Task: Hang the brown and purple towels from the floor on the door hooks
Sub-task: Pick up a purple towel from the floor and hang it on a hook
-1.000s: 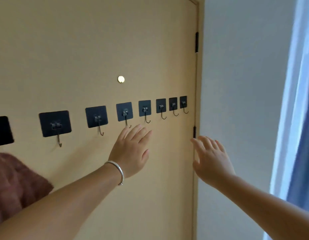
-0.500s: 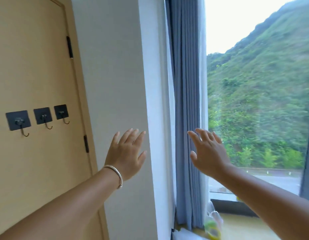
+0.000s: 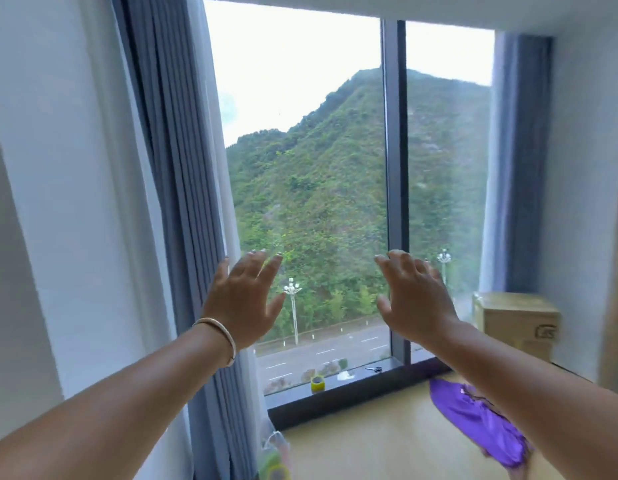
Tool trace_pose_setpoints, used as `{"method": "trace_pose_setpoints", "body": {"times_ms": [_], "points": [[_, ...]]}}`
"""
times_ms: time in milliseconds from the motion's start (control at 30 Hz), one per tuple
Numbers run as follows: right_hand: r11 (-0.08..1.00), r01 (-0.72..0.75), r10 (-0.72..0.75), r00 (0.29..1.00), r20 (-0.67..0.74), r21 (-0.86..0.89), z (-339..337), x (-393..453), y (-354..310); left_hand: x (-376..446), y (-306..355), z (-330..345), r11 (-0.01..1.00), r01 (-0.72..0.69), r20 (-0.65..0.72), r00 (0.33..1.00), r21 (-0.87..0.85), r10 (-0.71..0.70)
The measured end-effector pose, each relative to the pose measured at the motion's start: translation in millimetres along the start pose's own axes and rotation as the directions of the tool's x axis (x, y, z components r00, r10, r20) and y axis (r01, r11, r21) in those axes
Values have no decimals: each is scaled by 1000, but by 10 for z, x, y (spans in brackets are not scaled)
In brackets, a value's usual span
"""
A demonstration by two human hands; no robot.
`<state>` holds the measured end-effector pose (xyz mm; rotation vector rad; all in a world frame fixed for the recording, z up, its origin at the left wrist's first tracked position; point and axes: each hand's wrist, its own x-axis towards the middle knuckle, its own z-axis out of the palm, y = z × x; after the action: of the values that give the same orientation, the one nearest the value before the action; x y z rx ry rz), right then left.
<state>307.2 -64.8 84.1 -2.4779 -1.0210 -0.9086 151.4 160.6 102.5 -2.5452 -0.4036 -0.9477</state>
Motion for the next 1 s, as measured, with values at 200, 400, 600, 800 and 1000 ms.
{"method": "trace_pose_setpoints", "body": {"times_ms": [200,400,600,800,1000], "points": [[956,-200,199,980,-30,-212,-454,-548,1249,616,1371,221,958,-212,-113,975,-195,193],[831,-388,389,918,-84,-399,-1040,-1237,2127,972,2743,266,841,-394,-201,918,-372,341],[672,-524,545,828,-130,-523,-1459,-1807,2623,1093,3813,230,705,-534,-280,846,-467,455],[544,-610,647,742,-175,-576,-1687,-2166,3044,1210,4721,188,559,-623,-336,775,-548,535],[432,-671,717,661,-222,-603,-1740,-2265,3510,1478,5473,227,443,-700,-420,701,-560,577]]}}
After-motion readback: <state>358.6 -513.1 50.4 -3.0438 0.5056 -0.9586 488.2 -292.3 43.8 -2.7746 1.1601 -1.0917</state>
